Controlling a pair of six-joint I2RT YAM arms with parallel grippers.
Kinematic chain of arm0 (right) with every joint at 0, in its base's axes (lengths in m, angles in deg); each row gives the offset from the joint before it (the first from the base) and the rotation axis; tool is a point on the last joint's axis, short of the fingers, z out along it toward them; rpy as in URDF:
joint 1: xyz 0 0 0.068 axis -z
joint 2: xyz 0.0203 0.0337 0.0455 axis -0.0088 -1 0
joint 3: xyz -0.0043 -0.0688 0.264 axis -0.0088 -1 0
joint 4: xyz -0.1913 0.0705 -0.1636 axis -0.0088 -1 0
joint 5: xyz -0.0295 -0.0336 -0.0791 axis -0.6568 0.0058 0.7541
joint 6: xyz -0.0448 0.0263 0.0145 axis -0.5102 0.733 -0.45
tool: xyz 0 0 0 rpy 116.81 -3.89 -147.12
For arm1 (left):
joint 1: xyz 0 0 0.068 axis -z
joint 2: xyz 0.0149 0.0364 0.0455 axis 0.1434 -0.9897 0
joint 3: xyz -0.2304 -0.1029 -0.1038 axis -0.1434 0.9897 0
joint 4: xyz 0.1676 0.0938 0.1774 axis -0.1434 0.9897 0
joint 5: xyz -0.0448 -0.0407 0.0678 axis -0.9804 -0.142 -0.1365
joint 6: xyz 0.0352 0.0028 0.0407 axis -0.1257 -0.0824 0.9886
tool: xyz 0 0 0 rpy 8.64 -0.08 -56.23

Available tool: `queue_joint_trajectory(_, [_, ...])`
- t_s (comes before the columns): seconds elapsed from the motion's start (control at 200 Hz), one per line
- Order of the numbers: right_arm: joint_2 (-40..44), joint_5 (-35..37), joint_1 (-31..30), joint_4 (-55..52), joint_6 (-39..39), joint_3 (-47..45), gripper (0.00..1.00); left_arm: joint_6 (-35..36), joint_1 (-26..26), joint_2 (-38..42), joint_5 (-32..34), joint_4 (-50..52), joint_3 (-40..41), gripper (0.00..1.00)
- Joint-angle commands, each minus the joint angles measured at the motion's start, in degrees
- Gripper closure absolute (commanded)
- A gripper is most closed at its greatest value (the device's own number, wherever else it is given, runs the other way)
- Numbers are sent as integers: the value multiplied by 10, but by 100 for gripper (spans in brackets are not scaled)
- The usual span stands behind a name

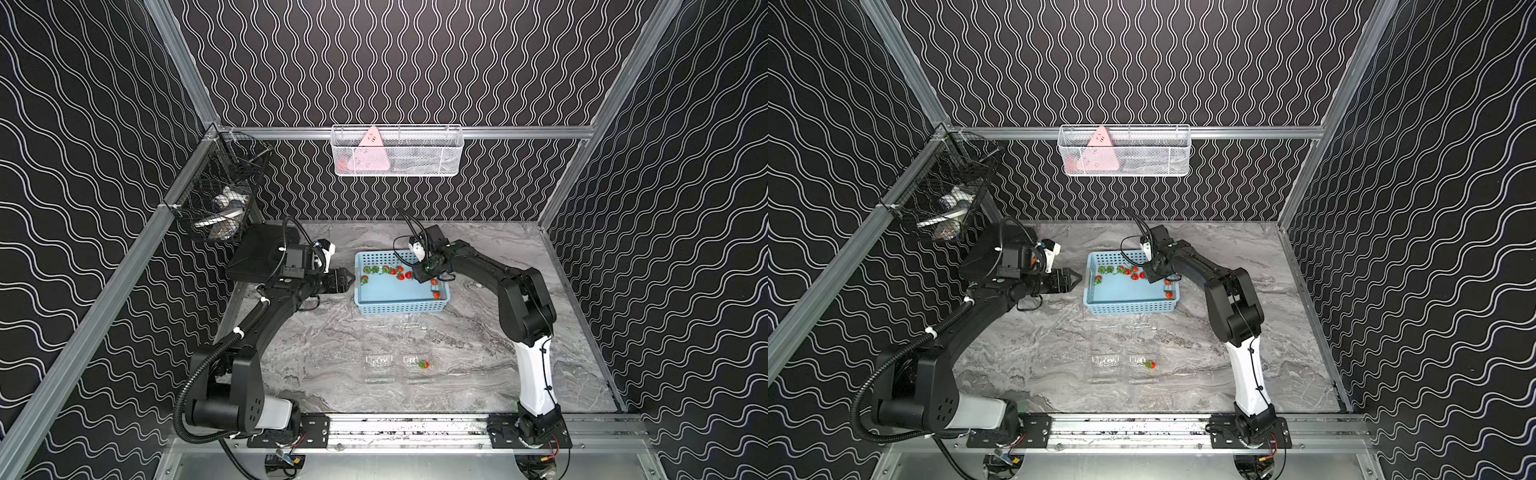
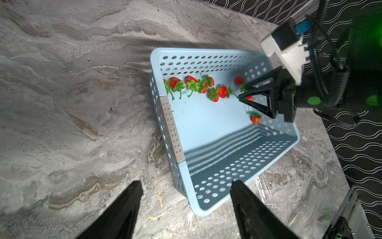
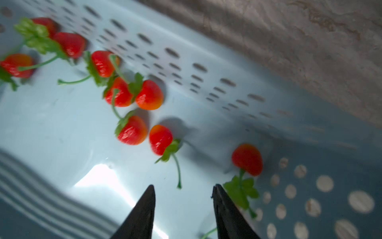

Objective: Pack strawberries into containers
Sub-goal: Pick up the strawberry from the basket.

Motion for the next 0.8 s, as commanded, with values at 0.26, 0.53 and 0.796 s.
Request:
queue_joint_trajectory(0.26, [-41, -69, 10, -2, -48, 34, 56, 13, 0, -9, -1, 5, -11, 27])
queue_joint_trajectory(0.53, [-42, -71, 10, 1, -55, 19, 59, 14, 0, -7, 0, 5, -12, 27])
queue_joint_trajectory(0.796, [-37, -122, 10, 7, -23, 32, 59, 15, 0, -1, 1, 6, -11, 27])
